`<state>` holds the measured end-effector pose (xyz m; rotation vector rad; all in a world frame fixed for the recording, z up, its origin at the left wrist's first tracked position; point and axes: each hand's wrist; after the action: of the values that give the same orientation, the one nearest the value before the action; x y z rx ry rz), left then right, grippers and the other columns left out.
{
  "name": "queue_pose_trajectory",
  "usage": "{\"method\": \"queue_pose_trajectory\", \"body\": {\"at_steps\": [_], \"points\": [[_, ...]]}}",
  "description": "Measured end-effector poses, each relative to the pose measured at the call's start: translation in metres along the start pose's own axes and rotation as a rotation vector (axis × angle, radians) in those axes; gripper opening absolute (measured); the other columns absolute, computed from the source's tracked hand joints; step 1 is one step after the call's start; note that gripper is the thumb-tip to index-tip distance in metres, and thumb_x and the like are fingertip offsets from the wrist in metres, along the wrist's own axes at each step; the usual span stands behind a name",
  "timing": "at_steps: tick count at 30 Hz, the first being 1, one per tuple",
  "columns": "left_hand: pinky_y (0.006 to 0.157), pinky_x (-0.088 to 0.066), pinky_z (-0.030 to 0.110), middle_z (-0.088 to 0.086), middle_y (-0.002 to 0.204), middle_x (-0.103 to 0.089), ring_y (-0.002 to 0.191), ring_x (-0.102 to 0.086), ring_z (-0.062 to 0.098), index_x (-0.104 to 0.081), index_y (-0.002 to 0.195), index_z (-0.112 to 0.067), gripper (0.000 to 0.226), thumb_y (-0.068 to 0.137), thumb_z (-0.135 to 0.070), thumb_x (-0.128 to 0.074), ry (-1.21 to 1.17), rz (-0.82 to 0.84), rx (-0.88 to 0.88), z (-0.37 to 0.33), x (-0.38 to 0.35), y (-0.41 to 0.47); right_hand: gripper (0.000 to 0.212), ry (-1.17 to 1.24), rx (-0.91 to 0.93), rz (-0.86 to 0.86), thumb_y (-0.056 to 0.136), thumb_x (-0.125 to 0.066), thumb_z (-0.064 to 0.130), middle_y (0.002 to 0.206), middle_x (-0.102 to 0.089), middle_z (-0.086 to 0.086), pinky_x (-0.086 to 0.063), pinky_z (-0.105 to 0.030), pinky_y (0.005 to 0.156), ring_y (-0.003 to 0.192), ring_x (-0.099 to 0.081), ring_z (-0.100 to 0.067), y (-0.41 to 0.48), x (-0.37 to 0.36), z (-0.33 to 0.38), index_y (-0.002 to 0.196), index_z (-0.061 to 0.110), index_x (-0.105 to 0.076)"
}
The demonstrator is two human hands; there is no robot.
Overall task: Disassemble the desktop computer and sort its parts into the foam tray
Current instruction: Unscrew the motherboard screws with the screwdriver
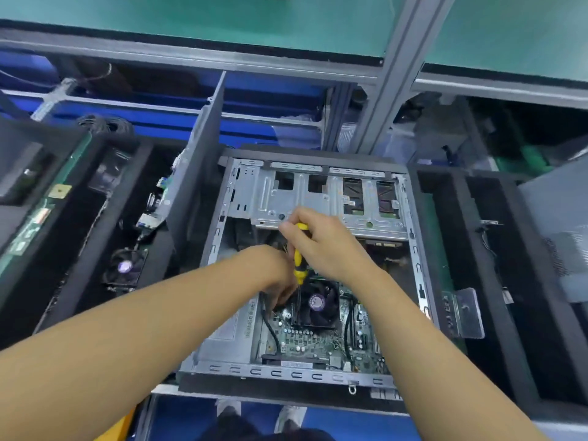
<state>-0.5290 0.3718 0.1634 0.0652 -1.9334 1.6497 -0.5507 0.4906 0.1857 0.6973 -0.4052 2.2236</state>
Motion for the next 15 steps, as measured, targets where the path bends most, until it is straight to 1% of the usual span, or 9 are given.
{"method": "queue_pose_trajectory", "body": {"at_steps": [3, 5, 6, 8, 10, 11, 12, 13, 15], "points": [[0.100, -0.042, 0.035, -0.002, 0.137, -0.053, 0.122, -0.048, 0.023, -0.058, 0.134, -0.025, 0.048, 0.090, -0.035, -0.071, 0.080, 0.059, -0.008, -0.008, -0.008, 0.009, 0.023, -0.050, -0.010, 0.084, 0.096, -0.049, 0.053, 0.073, -0.069, 0.005, -0.050, -0.037, 0.062, 0.063, -0.058, -0.010, -0.006, -0.005, -0.004, 0.085, 0.033, -0.051], [0.105, -0.040, 0.039, 0.001, 0.143, -0.049, 0.129, -0.045, 0.026, -0.056, 0.137, -0.021, 0.048, 0.092, -0.033, -0.068, 0.096, 0.062, 0.005, -0.011, -0.012, 0.013, 0.021, -0.073, -0.009, 0.113, 0.093, -0.053, 0.056, 0.072, -0.064, 0.003, -0.047, -0.035, 0.059, 0.059, -0.055, -0.010, -0.012, -0.004, -0.007, 0.085, 0.036, -0.051], [0.102, -0.040, 0.039, 0.001, 0.140, -0.051, 0.127, -0.047, 0.026, -0.056, 0.136, -0.021, 0.047, 0.093, -0.035, -0.066, 0.078, 0.048, 0.017, -0.010, -0.013, 0.013, 0.021, -0.064, -0.006, 0.134, 0.092, -0.055, 0.055, 0.072, -0.062, 0.004, -0.046, -0.033, 0.057, 0.058, -0.054, -0.009, -0.014, -0.003, -0.008, 0.085, 0.036, -0.051], [0.088, -0.045, 0.037, -0.001, 0.119, -0.059, 0.108, -0.055, 0.025, -0.059, 0.130, -0.022, 0.045, 0.091, -0.044, -0.065, -0.041, -0.038, 0.081, -0.001, -0.010, 0.008, 0.017, -0.045, 0.007, 0.194, 0.090, -0.061, 0.048, 0.077, -0.062, 0.007, -0.048, -0.032, 0.060, 0.061, -0.055, -0.008, -0.020, 0.000, -0.010, 0.086, 0.034, -0.054], [0.078, -0.046, 0.038, -0.007, 0.100, -0.058, 0.090, -0.054, 0.022, -0.064, 0.110, -0.028, 0.032, 0.084, -0.046, -0.072, -0.260, -0.120, 0.073, 0.010, -0.007, 0.006, 0.014, -0.055, 0.010, 0.281, 0.090, -0.066, 0.040, 0.082, -0.062, 0.009, -0.049, -0.030, 0.061, 0.064, -0.056, -0.004, -0.028, 0.004, -0.011, 0.088, 0.032, -0.056], [0.080, -0.047, 0.039, -0.007, 0.098, -0.061, 0.088, -0.055, 0.022, -0.064, 0.095, -0.032, 0.019, 0.083, -0.042, -0.075, -0.367, -0.110, 0.020, 0.015, -0.006, 0.007, 0.012, -0.055, 0.001, 0.334, 0.091, -0.067, 0.037, 0.083, -0.062, 0.009, -0.048, -0.027, 0.059, 0.062, -0.057, -0.001, -0.032, 0.004, -0.011, 0.090, 0.031, -0.056], [0.084, -0.048, 0.041, -0.006, 0.096, -0.063, 0.088, -0.059, 0.024, -0.062, 0.083, -0.033, 0.013, 0.084, -0.033, -0.075, -0.452, -0.072, -0.036, 0.017, -0.004, 0.007, 0.012, -0.054, -0.012, 0.393, 0.091, -0.066, 0.034, 0.086, -0.062, 0.010, -0.049, -0.027, 0.058, 0.059, -0.058, 0.000, -0.037, 0.003, -0.011, 0.093, 0.030, -0.055], [0.084, -0.048, 0.041, -0.003, 0.092, -0.065, 0.087, -0.061, 0.023, -0.061, 0.075, -0.031, 0.016, 0.086, -0.025, -0.072, -0.477, -0.038, -0.074, 0.018, -0.004, 0.008, 0.011, -0.075, -0.012, 0.449, 0.093, -0.065, 0.033, 0.092, -0.062, 0.010, -0.050, -0.029, 0.059, 0.059, -0.059, 0.000, -0.042, 0.001, -0.010, 0.096, 0.029, -0.055], [0.065, -0.045, 0.033, 0.002, 0.072, -0.060, 0.065, -0.054, 0.020, -0.060, 0.070, -0.022, 0.018, 0.087, -0.015, -0.064, -0.381, -0.055, -0.078, 0.019, -0.004, 0.012, 0.010, -0.182, 0.031, 0.529, 0.095, -0.061, 0.030, 0.101, -0.057, 0.010, -0.045, -0.029, 0.068, 0.071, -0.056, -0.001, -0.049, -0.010, -0.007, 0.103, 0.026, -0.055]]}}
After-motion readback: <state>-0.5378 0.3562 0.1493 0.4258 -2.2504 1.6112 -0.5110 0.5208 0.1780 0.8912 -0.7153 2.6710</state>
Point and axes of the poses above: each hand's wrist, its own y-axis towards the middle knuckle, its own x-axis out of the back of the hand, z = x × y
